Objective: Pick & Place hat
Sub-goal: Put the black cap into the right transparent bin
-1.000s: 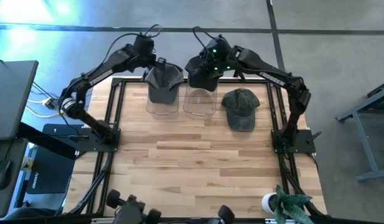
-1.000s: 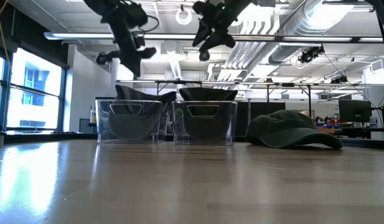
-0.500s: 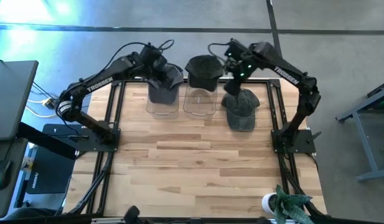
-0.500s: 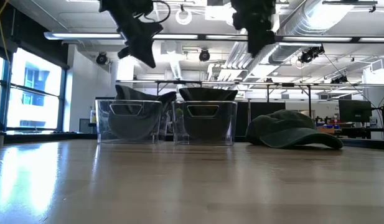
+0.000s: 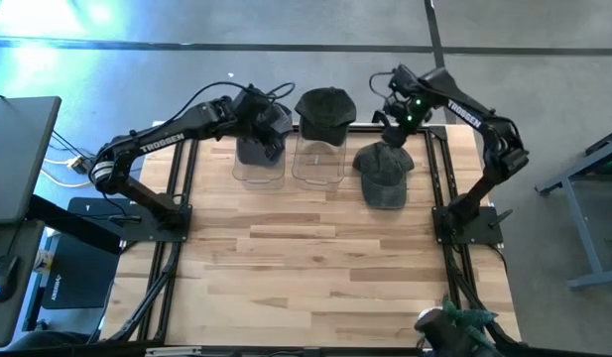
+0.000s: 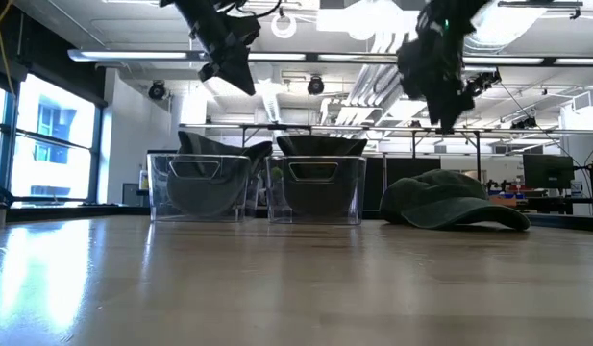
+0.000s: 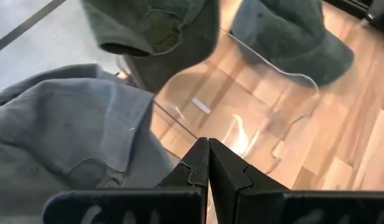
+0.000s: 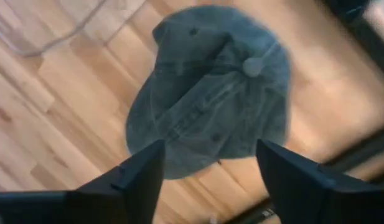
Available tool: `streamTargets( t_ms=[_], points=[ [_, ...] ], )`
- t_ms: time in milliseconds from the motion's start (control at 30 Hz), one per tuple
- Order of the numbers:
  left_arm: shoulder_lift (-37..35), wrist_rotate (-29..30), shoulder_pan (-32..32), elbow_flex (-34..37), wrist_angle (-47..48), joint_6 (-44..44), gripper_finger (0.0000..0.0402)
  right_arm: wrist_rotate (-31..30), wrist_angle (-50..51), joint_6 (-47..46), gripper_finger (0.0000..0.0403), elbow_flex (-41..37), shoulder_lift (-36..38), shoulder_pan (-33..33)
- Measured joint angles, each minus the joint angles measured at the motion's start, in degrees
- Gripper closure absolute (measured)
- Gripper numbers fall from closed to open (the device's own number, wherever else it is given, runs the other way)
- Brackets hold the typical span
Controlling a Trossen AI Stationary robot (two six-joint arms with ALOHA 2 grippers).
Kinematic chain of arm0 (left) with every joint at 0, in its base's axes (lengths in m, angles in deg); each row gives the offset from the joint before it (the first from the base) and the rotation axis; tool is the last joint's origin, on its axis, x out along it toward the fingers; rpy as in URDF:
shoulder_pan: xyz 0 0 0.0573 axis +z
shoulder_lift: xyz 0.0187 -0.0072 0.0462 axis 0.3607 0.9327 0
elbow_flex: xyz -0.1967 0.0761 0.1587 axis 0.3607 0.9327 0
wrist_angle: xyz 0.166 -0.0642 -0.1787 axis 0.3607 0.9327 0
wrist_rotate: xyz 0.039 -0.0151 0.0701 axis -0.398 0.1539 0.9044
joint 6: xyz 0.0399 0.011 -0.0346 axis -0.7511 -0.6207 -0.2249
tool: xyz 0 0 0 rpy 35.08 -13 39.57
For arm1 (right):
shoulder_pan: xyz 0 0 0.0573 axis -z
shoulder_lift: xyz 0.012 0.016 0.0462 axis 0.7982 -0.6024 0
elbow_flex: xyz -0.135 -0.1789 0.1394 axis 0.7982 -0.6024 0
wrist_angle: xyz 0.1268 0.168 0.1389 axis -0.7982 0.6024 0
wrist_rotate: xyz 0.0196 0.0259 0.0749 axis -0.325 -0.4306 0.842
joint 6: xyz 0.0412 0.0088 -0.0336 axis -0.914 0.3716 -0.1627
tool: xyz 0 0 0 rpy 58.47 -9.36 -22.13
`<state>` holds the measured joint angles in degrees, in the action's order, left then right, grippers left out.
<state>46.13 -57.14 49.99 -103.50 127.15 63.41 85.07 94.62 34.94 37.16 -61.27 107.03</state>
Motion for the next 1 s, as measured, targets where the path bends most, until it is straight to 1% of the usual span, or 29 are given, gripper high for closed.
streamTargets(
  t_ms=[100,200,300,433,500,600,800,1000],
  points=[
    [0.0,-0.5,-0.6,0.0,0.0,-1.1,0.0401,1.2,-7.5,2.4,0.0119,-6.5,-0.3,1.9],
    [0.0,-3.2,-0.5,0.0,0.0,-1.7,0.0401,0.9,-16.1,2.4,0.0098,-10.1,-0.5,2.0],
    [0.0,-4.5,-0.4,0.0,-0.6,-1.7,0.0401,1.1,-23.0,3.0,0.0092,-12.5,-0.6,2.0],
    [0.0,-4.6,-0.4,0.0,-2.6,-1.7,0.0401,0.4,-28.2,4.6,0.0095,-14.6,-0.6,2.9],
    [0.0,-4.6,-0.4,0.0,-4.0,-1.4,0.0401,1.1,-30.6,5.1,0.0095,-15.6,-0.6,3.9],
    [0.0,-5.1,-0.4,0.0,-6.2,-0.2,0.0401,3.4,-32.4,6.2,0.0095,-16.5,-0.6,5.3],
    [0.0,-8.4,-0.4,0.0,-10.1,0.7,0.0401,7.2,-30.9,9.1,0.0096,-16.6,-2.9,6.3],
    [0.0,-9.7,-0.4,0.0,-13.5,1.5,0.0401,7.1,-28.8,13.9,0.0096,-16.6,-4.0,5.5]
  ],
)
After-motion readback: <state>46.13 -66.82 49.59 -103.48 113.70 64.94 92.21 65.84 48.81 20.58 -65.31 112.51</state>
